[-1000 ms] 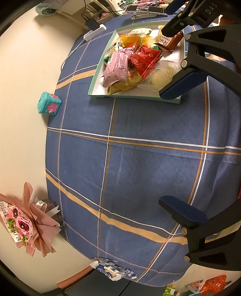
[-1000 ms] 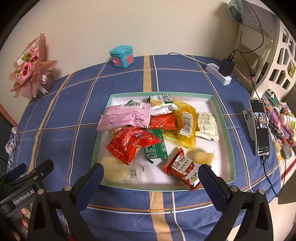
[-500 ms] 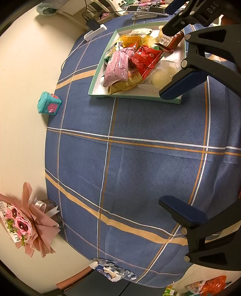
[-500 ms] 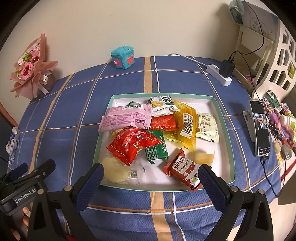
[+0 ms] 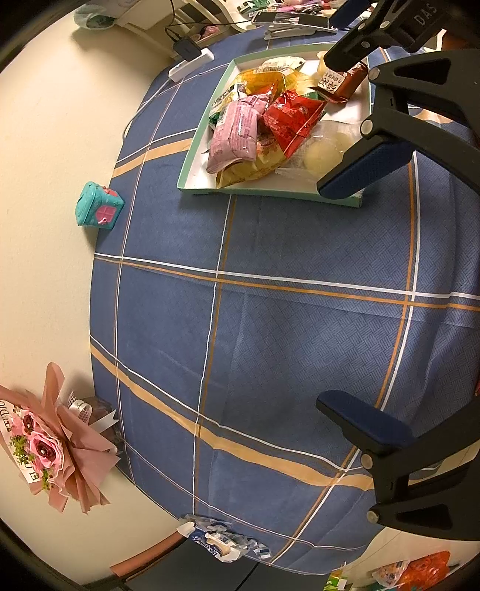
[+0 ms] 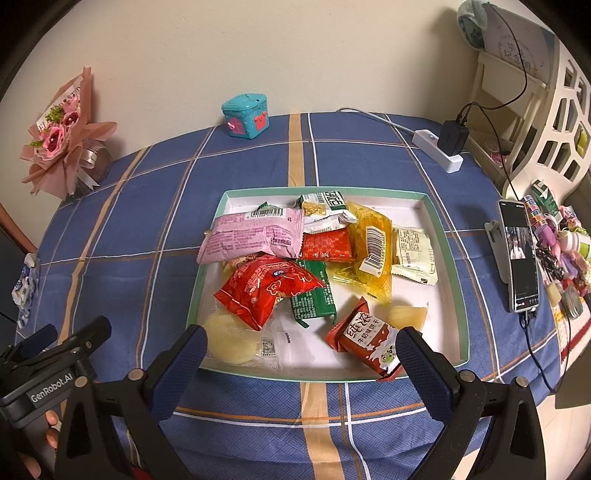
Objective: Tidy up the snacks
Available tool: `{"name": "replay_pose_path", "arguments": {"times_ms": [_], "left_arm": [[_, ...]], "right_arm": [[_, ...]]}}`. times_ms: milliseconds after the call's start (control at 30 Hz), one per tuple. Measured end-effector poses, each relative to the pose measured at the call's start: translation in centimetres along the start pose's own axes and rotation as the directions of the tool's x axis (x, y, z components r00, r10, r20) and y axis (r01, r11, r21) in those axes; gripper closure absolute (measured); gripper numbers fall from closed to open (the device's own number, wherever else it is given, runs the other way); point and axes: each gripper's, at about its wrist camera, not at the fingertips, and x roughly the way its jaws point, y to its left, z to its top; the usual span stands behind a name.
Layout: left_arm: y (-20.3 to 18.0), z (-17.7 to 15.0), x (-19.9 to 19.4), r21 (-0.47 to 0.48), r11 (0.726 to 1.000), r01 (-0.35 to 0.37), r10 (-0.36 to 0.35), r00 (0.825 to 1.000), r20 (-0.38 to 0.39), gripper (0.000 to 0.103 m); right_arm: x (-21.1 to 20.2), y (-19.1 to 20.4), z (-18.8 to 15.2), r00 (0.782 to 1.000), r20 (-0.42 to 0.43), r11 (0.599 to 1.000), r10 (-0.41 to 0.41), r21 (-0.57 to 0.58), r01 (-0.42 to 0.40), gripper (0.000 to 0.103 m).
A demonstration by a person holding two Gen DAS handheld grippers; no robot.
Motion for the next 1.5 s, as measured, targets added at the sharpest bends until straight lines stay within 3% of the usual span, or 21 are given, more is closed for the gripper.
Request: {"name": "replay_pose_path", "arguments": {"times_ms": [1500], "left_arm": [[0.30, -0.01, -0.34, -0.025, 1.000, -0.003, 0.003, 1.000, 0.017, 0.000]], "right_arm": [[0.28, -0.51, 0.06, 1.000, -0.010, 1.000, 0.003, 0.007, -0.003, 0.000]]}}
